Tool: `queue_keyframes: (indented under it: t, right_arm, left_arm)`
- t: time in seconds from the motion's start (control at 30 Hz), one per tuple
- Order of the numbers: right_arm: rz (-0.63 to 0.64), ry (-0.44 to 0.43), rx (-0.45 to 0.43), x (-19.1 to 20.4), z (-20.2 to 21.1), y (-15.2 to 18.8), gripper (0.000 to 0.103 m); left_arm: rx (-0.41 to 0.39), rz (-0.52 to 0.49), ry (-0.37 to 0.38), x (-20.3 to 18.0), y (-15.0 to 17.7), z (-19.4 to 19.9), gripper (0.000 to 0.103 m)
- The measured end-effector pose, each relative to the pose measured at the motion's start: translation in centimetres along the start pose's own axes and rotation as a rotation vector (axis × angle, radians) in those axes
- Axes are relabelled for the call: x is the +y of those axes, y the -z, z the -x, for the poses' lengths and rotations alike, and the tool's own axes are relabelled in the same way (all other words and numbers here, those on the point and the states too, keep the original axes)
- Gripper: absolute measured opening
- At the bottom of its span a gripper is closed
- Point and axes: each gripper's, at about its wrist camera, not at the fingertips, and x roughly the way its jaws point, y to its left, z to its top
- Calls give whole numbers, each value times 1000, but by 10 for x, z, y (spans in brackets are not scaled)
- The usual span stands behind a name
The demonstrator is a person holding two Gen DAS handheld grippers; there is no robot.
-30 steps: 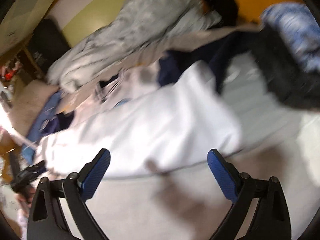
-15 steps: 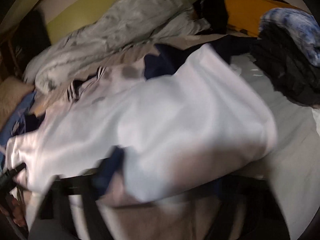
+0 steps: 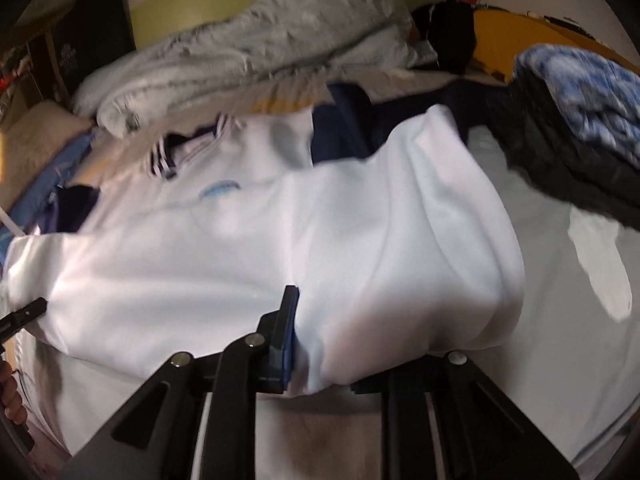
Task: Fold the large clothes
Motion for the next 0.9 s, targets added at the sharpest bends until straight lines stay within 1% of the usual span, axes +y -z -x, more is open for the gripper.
queue_keyframes:
  t: [0.03, 0.07, 0.1, 0.13, 0.17, 0.23, 0.3, 0.37, 0.4, 0.47, 0.5, 0.53, 0.6, 0.67, 0.7, 0.73, 0.77, 0.8, 0.83, 0.9]
  right_arm:
    - [7, 6, 2, 1, 0, 2, 22]
    - [10, 9, 3, 1, 0, 1, 26]
    - [3, 8, 6, 0, 1, 0, 27]
    - [-5, 5, 7, 0, 2, 0, 28]
    - [-12, 2, 7, -1, 5, 0, 30]
    - [-23, -17, 14, -2, 11, 5, 34]
    - [-27, -38, 21, -1, 17, 12, 36]
    - [-13, -46, 23, 4, 24, 24, 37]
    - [-6, -52, 25, 7, 26, 28, 37]
    - [7, -74, 14, 13, 37, 34, 37]
    - [14, -78, 4, 15, 41, 34, 37]
    - [26, -81, -23, 18, 50, 31, 37]
    - [39, -83, -82, 19, 66, 19, 37]
    - [17, -95, -134, 14, 81, -1, 37]
    - [-13, -109, -153, 6, 87, -18, 37]
    - [-38, -111, -165, 0, 92, -29, 37]
    - [-85, -111, -185, -11, 97, -44, 37]
    - [-116, -111, -200, -17, 101, -51, 37]
    - [-169, -108, -229, -29, 106, -66, 37]
    - [-215, -95, -259, -43, 110, -87, 37]
  left_arm:
    - [-9, -34, -36, -5, 3, 1, 31]
    - [-11, -53, -55, -9, 4, 1, 40]
    - [-13, -70, -58, -13, 4, 3, 44]
    - [-13, -80, -49, -16, 6, 5, 51]
    - [-8, -95, -34, -21, 10, 7, 55]
    - [-9, -138, -22, -29, 19, 12, 57]
    - [-20, -188, -20, -38, 28, 20, 57]
    - [-28, -194, 5, -43, 30, 27, 57]
    - [-36, -194, 31, -47, 30, 33, 57]
    - [-67, -220, 65, -55, 30, 47, 57]
    - [-103, -255, 67, -62, 28, 57, 57]
    - [-148, -287, 55, -70, 26, 66, 59]
    - [-242, -345, 32, -83, 15, 85, 59]
    - [-292, -371, 23, -94, -3, 95, 64]
    - [-304, -372, 23, -98, -13, 99, 66]
    - [-319, -368, 28, -103, -24, 101, 69]
    - [-342, -361, 40, -108, -35, 105, 76]
    - [-372, -358, 50, -113, -49, 106, 80]
    - [-406, -361, 46, -119, -60, 105, 85]
    - [-455, -357, 21, -128, -75, 101, 88]
